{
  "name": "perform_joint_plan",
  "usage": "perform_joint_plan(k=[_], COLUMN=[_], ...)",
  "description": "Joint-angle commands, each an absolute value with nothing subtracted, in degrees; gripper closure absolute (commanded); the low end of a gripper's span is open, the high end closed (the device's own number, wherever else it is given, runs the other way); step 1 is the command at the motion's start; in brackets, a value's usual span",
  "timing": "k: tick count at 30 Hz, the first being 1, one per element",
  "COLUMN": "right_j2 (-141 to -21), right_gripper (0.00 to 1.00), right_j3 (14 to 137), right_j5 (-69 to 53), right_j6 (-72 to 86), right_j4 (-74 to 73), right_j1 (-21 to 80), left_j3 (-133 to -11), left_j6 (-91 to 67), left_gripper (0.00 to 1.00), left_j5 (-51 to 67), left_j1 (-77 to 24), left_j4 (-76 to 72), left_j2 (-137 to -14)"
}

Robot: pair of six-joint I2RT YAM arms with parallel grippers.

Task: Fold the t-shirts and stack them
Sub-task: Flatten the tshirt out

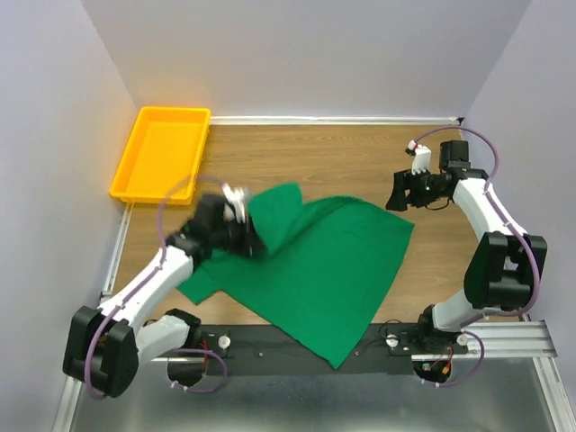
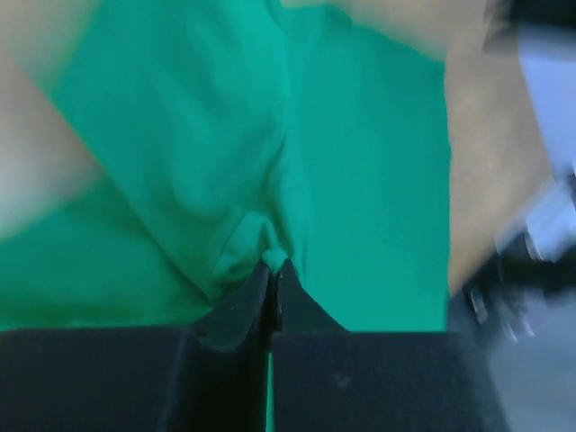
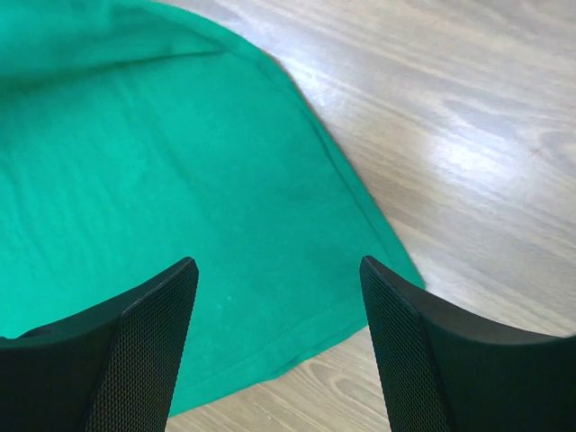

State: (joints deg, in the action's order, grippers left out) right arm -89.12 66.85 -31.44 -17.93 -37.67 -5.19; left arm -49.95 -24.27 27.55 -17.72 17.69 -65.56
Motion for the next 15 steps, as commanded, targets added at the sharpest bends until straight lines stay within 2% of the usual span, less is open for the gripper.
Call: perform_joint_plan(k=[1, 2, 4, 5, 8, 10, 13, 15], right_j2=[-90.1, -90.9, -91.6, -92.3, -93.3, -93.5, -93.2, -92.1], right_gripper=[0.2, 0.2, 0.2, 0.2, 0.2, 0.2, 0.2, 0.2], right_j3=[64.0, 63.9, 64.1, 64.3, 64.8, 65.0, 64.5, 63.9], right_j5=[-34.1, -34.2, -34.0, -34.0, -34.0, -33.9, -33.2, -33.1], right_j6=[-19.3, -19.4, -19.7, -19.7, -19.5, -19.3, -19.1, -18.7], right_j4=[-39.0, -39.0, -39.0, -39.0, -39.0, -39.1, -39.1, -39.1], right_j1=[-4.7, -4.6, -4.5, -4.3, -3.5, -2.9, -2.1, -2.0], left_j3=[-28.2, -30.2, -35.7, -41.9, -47.1, -48.8, -49.9, -50.4], left_j6=[-41.1, -42.6, -43.1, -42.4, -37.7, -35.7, -34.0, -33.8], left_gripper=[0.67, 0.42, 0.2, 0.08, 0.07, 0.08, 0.15, 0.26], left_j5=[31.8, 27.8, 21.0, 13.3, 6.9, 7.4, 7.0, 8.9], left_j1=[-26.7, -27.2, -27.2, -26.8, -25.9, -24.2, -22.0, -20.6], left_j4=[24.2, 25.7, 30.3, 31.5, 31.5, 29.6, 27.8, 26.6], left_j2=[-57.2, -50.5, -45.5, -44.1, -49.0, -54.2, -65.4, -71.4])
